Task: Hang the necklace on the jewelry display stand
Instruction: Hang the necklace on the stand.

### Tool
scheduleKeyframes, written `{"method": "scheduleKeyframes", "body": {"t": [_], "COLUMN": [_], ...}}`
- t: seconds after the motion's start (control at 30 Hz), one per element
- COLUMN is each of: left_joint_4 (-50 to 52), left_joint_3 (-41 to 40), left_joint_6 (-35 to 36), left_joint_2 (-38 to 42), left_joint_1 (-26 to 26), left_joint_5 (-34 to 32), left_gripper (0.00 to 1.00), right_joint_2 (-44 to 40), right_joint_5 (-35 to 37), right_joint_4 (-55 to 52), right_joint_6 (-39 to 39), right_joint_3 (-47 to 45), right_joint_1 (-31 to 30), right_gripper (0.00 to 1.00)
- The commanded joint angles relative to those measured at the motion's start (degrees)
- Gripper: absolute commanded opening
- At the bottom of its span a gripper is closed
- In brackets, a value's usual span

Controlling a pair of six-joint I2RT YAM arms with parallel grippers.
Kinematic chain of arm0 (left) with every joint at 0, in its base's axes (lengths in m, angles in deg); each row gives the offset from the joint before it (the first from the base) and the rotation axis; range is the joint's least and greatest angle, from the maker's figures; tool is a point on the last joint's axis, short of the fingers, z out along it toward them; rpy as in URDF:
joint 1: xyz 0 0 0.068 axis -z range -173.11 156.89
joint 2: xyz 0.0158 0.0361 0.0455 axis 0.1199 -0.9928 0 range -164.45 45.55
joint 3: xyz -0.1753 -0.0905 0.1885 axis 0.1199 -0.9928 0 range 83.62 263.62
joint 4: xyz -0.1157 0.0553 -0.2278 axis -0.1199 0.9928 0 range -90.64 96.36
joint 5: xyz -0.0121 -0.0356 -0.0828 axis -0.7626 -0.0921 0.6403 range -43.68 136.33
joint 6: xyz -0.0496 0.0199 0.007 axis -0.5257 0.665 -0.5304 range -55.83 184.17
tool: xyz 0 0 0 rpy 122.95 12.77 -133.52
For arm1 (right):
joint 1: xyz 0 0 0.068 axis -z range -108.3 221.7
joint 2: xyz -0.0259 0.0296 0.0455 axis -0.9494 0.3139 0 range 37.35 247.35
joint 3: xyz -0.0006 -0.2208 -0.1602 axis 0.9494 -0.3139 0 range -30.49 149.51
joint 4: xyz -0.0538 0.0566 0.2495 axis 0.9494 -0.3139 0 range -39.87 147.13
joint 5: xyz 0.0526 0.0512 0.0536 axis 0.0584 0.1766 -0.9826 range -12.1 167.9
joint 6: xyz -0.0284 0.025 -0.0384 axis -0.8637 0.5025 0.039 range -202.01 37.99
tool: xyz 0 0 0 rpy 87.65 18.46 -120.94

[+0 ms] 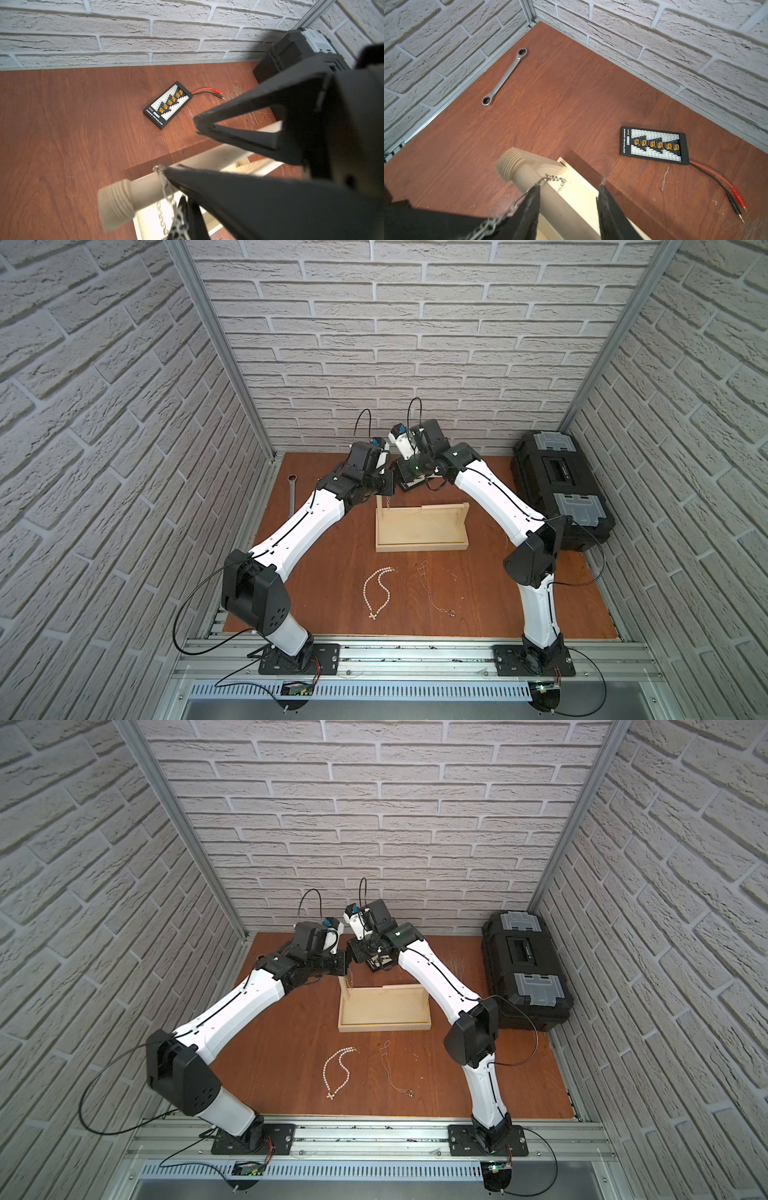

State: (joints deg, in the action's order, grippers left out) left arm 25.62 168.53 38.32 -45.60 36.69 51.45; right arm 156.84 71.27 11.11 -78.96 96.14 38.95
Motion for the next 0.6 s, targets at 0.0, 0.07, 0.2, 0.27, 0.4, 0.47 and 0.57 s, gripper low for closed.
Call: {"method": "scheduleKeyframes", "body": {"t": [0.0,0.07,0.2,0.27,0.4,0.47,0.57], "left_joint_4": [-4.04,-4.23,-4.38,-4.48,-4.16,-3.85,-3.39], "left_joint_3": [1.84,1.76,1.84,1.93,2.28,2.62,3.03], "left_joint_6": [-1.04,-1.22,-1.43,-1.49,-1.58,-1.68,-1.68], "left_joint_2": [-0.9,-1.35,-1.7,-1.9,-2.37,-2.54,-2.52], "left_joint_1": [-0.58,-0.56,-0.62,-0.6,-0.59,-0.62,-0.62], "left_joint_5": [0.92,1.52,2.11,2.73,3.62,4.19,4.48], "left_gripper": [0.0,0.0,0.0,0.0,0.17,0.37,0.58], "right_joint_2": [-4.5,-5.68,-5.75,-7.88,-10.75,-12.68,-14.54], "right_joint_5": [-1.21,-1.83,-1.38,-0.19,1.36,1.35,1.02], "right_joint_4": [-1.12,-0.09,-0.67,-0.83,0.71,2.32,3.64], "right_joint_6": [0.11,0.16,-0.17,-0.24,0.51,1.28,1.44], "right_joint_3": [-3.74,-5.04,-5.08,-5.74,-8.86,-10.73,-12.05], "right_joint_1": [-1.17,-1.1,-1.13,-1.11,-0.84,-0.66,-0.65], "right_gripper": [0.51,0.53,0.54,0.53,0.53,0.53,0.53]}}
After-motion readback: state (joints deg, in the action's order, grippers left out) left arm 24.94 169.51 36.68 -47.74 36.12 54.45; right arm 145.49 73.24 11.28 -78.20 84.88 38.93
